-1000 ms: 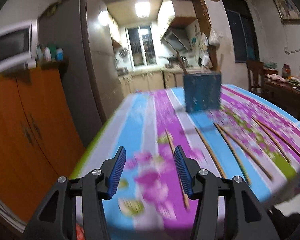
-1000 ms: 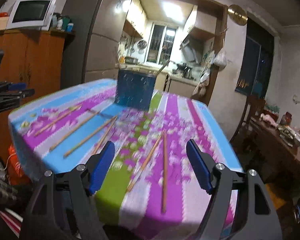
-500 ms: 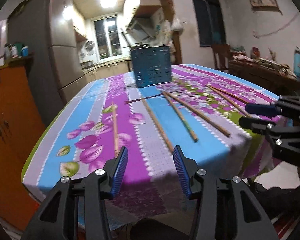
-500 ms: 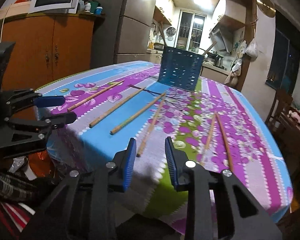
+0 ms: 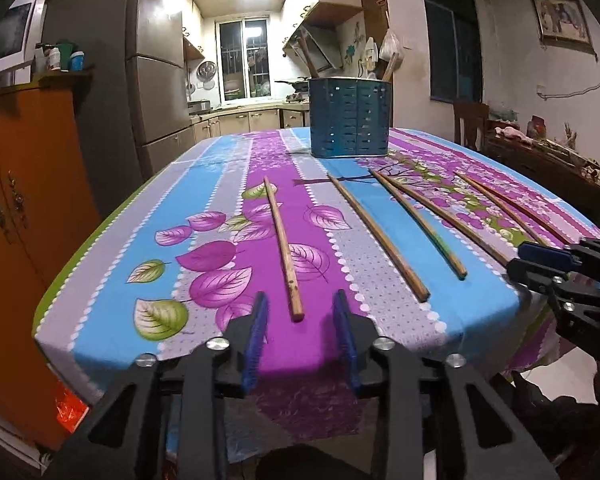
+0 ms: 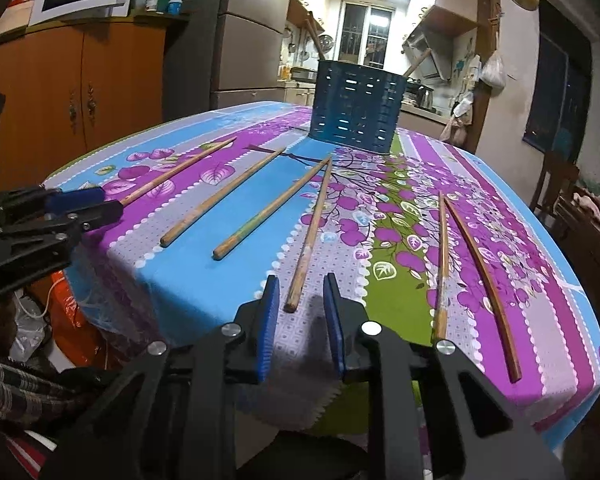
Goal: Organize utensils
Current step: 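Move both open tools back toward the chopsticks on the tablecloth, then close the left tool on a wooden chopstick while the right tool grasps another, then carry the left tool's chopstick over the blue holder while the right tool carries its own, then lower both chopsticks into the holder and open both tools, then move both open tools back down to the remaining chopsticks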
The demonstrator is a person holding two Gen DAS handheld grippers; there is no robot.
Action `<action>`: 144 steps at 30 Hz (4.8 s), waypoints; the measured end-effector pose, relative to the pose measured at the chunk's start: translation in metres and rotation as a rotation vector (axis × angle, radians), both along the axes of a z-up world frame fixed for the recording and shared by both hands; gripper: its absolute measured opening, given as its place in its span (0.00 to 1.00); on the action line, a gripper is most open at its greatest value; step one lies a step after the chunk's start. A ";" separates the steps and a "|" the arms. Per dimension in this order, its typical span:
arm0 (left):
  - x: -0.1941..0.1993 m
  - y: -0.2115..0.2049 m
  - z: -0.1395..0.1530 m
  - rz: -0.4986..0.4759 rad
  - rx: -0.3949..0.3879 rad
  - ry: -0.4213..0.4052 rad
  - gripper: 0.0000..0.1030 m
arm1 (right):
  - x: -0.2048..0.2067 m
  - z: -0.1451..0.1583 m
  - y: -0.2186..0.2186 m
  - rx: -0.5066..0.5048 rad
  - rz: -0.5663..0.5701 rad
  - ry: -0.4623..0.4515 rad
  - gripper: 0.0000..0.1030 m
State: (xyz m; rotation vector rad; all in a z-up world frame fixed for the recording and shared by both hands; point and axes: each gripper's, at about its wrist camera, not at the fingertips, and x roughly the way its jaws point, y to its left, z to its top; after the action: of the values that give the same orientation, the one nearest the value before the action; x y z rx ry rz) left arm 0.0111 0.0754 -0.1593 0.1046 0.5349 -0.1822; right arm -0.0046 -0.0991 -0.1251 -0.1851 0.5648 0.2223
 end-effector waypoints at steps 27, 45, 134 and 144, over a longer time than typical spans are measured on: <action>0.006 0.015 0.012 0.052 -0.087 -0.060 0.07 | -0.002 0.015 -0.005 0.086 -0.031 -0.048 0.05; 0.031 0.016 0.160 -0.004 -0.045 -0.217 0.07 | 0.040 0.144 -0.044 0.128 0.063 -0.284 0.04; 0.056 0.032 0.193 0.012 0.030 -0.376 0.59 | 0.024 0.161 -0.245 0.045 -0.460 -0.309 0.63; -0.011 -0.018 0.064 -0.121 0.109 -0.087 0.51 | -0.019 0.062 -0.182 0.105 -0.357 -0.084 0.62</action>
State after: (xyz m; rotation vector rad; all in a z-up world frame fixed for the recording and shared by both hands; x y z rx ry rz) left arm 0.0006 0.0571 -0.0955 0.2501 0.4515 -0.2655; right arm -0.0234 -0.2813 -0.0634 0.0100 0.4916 -0.1026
